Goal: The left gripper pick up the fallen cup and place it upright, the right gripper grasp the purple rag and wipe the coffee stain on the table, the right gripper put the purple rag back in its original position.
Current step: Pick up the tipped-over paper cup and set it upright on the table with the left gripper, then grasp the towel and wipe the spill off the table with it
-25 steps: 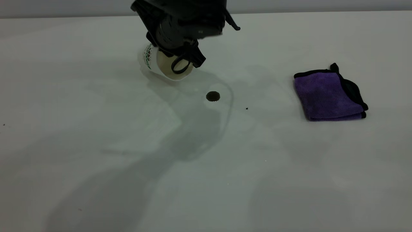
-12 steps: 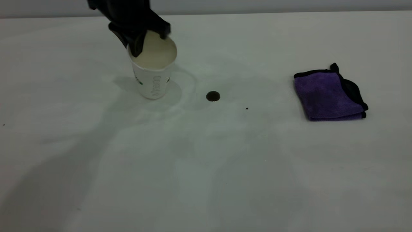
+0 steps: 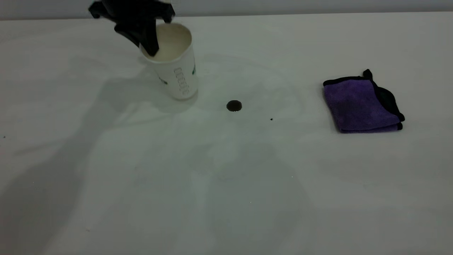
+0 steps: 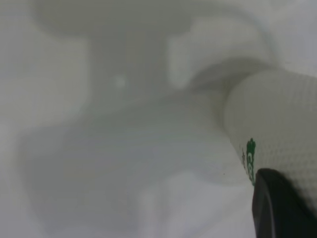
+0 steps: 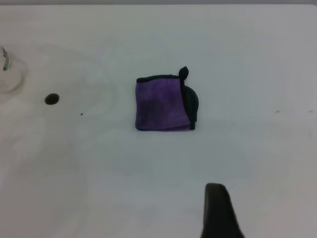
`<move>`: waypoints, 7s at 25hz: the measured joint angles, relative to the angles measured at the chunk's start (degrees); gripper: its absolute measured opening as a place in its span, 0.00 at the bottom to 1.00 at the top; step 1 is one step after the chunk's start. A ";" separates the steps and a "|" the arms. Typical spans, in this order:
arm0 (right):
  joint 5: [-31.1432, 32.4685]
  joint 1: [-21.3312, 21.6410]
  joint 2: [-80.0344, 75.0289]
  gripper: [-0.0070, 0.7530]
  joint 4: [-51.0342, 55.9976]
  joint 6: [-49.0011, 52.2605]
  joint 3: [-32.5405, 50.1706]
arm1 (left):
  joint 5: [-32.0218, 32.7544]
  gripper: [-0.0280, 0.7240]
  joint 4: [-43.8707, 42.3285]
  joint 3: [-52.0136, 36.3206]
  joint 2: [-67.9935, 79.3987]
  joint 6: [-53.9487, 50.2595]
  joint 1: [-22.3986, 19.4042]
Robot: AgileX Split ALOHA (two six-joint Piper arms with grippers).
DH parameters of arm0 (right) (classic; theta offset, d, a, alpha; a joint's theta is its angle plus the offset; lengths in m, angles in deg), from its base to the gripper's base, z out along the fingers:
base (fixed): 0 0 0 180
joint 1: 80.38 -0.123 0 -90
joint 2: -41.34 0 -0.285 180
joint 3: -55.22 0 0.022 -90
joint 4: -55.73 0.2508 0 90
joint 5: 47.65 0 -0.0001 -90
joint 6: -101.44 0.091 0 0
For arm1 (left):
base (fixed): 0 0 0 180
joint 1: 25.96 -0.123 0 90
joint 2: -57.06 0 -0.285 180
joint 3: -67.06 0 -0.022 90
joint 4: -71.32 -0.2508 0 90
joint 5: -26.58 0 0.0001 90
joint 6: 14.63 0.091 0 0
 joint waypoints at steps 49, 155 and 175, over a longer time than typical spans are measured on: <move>0.00 0.00 0.00 0.69 0.00 0.00 0.00 | 26.25 0.55 4.72 17.36 -37.28 -8.27 0.42; -34.83 -2.80 -102.67 0.77 28.87 -41.69 -23.08 | 23.54 0.73 -14.26 -71.51 -138.05 -16.04 -18.20; -31.45 -6.46 -137.30 0.77 0.81 -9.13 -53.53 | 23.64 0.73 -14.26 -71.51 -138.05 -16.04 -18.20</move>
